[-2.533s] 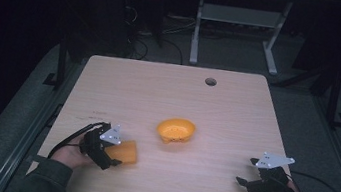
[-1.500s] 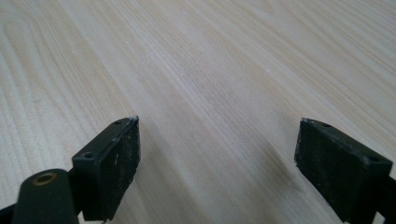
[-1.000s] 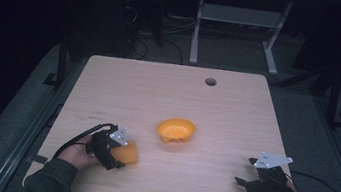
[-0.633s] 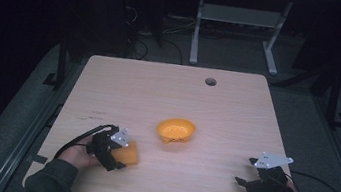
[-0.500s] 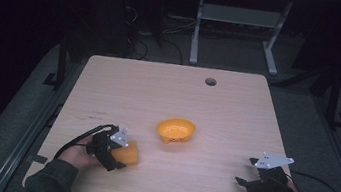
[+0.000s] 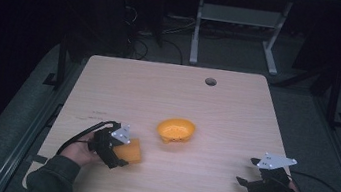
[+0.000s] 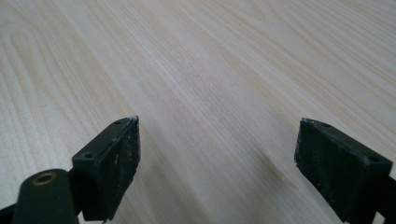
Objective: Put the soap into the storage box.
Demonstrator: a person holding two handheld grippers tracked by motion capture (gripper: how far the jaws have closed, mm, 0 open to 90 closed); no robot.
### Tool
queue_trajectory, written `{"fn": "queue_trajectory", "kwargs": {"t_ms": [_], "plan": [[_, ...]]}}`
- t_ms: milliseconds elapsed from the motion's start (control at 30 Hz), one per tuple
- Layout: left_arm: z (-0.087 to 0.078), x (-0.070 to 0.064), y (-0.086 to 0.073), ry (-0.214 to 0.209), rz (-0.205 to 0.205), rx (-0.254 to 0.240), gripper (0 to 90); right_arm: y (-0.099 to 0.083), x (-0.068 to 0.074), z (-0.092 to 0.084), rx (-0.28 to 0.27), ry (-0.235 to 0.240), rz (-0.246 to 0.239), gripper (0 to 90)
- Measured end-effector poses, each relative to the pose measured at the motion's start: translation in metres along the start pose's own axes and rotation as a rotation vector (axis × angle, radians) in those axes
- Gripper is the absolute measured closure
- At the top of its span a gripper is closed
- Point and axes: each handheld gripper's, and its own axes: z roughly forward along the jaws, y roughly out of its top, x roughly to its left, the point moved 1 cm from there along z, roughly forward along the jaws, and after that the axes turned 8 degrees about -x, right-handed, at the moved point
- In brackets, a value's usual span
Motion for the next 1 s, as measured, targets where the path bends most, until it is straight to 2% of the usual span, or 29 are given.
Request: {"fn": "queue_trajectory", "kwargs": {"t_ms": [233, 333, 567, 667, 1000], "plan": [[-0.003, 0.008, 0.007, -0.007, -0.003, -0.002, 20.8, 0.001, 0.001, 0.000, -0.003, 0.004, -0.004, 13.7], [-0.005, 0.012, 0.010, -0.023, -0.010, -0.010, 20.9, 0.001, 0.001, 0.000, -0.006, 0.004, -0.005, 13.7], [-0.006, 0.019, 0.020, -0.023, -0.001, 0.009, 20.8, 0.001, 0.001, 0.000, -0.017, 0.008, -0.003, 13.7], [-0.004, 0.021, 0.023, -0.031, -0.010, 0.017, 20.8, 0.002, 0.002, 0.001, -0.013, 0.012, -0.009, 13.7], [-0.009, 0.024, 0.034, -0.030, 0.010, 0.005, 20.8, 0.004, 0.004, 0.000, -0.019, 0.014, -0.020, 13.7]]}}
